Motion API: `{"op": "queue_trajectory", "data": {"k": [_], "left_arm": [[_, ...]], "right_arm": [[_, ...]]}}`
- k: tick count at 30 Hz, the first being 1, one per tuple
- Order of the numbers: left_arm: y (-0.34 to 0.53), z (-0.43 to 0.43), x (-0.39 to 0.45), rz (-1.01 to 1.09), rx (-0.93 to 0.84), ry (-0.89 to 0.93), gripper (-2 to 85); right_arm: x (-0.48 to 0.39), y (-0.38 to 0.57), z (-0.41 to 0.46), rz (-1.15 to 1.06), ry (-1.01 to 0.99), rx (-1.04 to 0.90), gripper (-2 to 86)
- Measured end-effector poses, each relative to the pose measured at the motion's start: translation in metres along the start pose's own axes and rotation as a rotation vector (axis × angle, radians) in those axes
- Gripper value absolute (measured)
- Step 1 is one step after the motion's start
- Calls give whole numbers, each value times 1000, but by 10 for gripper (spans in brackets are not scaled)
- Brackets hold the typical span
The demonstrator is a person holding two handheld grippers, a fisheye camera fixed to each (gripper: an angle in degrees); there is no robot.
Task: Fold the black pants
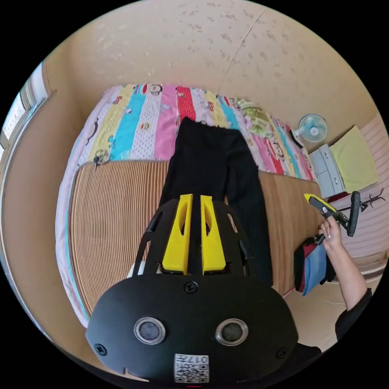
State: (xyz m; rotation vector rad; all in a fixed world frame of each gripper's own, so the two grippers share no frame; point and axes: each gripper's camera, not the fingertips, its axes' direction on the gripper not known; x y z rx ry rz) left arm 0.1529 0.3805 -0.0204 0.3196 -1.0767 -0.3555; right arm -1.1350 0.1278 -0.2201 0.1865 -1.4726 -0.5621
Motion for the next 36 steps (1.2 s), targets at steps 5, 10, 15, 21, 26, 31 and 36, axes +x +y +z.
{"op": "queue_trajectory", "data": {"k": [5,10,15,21,26,31,36], "left_arm": [[61,66,-68,-82,-61,6,46],[115,50,-152,-280,45,127,56],[162,32,-215,-328,90,176,75],[142,59,-215,-227,11,444,73],[132,69,-191,-190,-19,513,37],[149,18,-202,-190,196,812,8],[181,-15,-247,-331,229,710,0]], "right_arm": [[46,135,133,-64,112,-347,50],[93,183,115,-47,129,-230,32],[135,148,77,176,27,-175,25],[74,111,88,8,-497,-243,64],[17,113,148,20,-750,-503,68],[63,123,101,218,-1049,-386,42],[161,145,52,358,-1169,-283,34]]}}
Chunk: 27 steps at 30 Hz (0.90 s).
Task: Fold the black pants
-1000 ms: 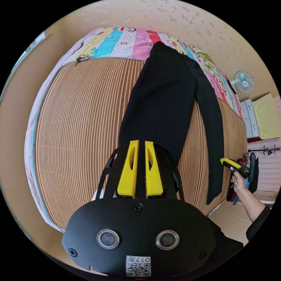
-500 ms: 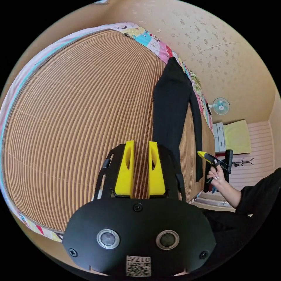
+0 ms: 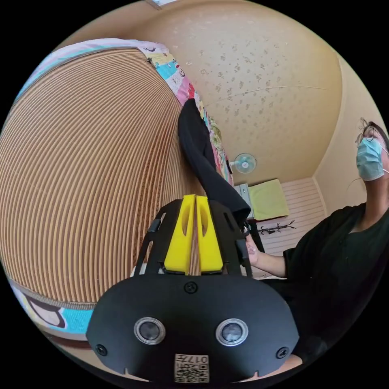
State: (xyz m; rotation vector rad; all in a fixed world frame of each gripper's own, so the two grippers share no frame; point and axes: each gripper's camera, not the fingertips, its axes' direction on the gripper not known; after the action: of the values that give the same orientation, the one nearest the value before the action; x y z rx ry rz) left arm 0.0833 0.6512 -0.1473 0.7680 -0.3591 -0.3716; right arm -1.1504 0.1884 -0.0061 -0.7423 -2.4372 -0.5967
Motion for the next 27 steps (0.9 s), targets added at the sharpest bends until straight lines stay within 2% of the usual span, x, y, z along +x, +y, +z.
{"op": "queue_trajectory", "data": {"k": [2,4,6,10,12,13,15,16,17,18,19,20,21,22,23,27], "left_arm": [[5,-2,-10,-82,-11,-114,7],[2,9,-6,-70,-46,-120,48],[-7,38,18,6,-89,-116,93],[-15,112,53,81,-268,-159,106],[-7,159,69,83,-415,-181,95],[-3,166,73,88,-418,-161,88],[13,178,83,49,-386,10,64],[18,178,85,45,-365,87,47],[30,173,89,37,-286,211,14],[43,166,93,16,-194,253,7],[50,163,95,3,-164,246,3],[63,159,100,-30,-129,184,4],[76,158,107,-46,-113,93,10],[83,158,112,-44,-109,52,16],[95,164,123,-28,-116,-13,36],[128,203,157,50,-198,-202,99]], "right_arm": [[11,2,-33,-7,314,-51,32],[21,-1,-44,-17,569,-109,31],[20,-3,-47,-94,586,-160,30],[15,7,-53,-128,583,-172,28],[17,12,-65,-59,513,-149,27],[17,18,-77,-11,401,-119,26],[14,32,-99,9,122,-52,24],[18,43,-117,32,-90,12,23],[25,55,-137,78,-198,78,20],[27,61,-148,97,-193,114,19],[29,72,-170,113,-83,167,14],[29,78,-190,98,136,161,11],[28,80,-195,82,286,131,9],[29,83,-198,60,616,42,7],[25,90,-197,-43,727,-29,6],[8,116,-184,-188,736,-111,5]]}}
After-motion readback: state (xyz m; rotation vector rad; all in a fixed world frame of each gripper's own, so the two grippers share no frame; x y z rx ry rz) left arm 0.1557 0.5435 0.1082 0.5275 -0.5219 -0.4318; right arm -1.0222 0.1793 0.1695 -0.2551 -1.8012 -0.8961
